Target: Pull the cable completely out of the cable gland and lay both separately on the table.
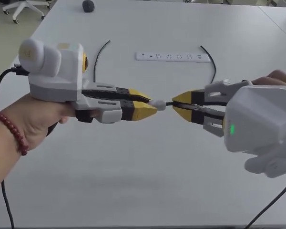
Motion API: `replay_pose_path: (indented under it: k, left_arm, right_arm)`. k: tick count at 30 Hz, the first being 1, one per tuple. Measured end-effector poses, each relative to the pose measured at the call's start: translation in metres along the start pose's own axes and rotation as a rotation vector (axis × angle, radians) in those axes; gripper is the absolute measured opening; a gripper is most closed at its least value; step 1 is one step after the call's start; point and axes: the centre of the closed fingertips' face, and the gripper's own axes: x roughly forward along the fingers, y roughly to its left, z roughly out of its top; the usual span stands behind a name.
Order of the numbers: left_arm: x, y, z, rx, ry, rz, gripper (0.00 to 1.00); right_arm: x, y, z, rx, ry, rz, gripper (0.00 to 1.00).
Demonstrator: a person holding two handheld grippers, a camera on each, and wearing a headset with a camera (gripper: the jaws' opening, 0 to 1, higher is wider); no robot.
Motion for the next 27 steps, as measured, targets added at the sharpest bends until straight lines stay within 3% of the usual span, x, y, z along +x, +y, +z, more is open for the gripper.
replay_pose_path:
  k: [9, 16, 23, 27]
  left_arm:
    - [-0.002, 0.001, -0.008, 0.035, 0.032, -0.004, 0.15]
    - [-0.004, 0.002, -0.008, 0.043, 0.027, -0.013, 0.15]
    - [-0.007, 0.004, -0.005, 0.057, 0.007, -0.020, 0.15]
    - [-0.004, 0.006, -0.008, 0.058, 0.014, -0.020, 0.15]
  right_arm:
    - [-0.006, 0.011, -0.017, 0.010, 0.040, 0.027, 0.00]
    - [-0.012, 0.018, -0.037, 0.048, 0.083, 0.037, 0.00]
    - [-0.017, 0.032, -0.075, 0.252, 0.151, 0.065, 0.00]
    - [-0.017, 0.038, -0.092, 0.291, 0.175, 0.073, 0.00]
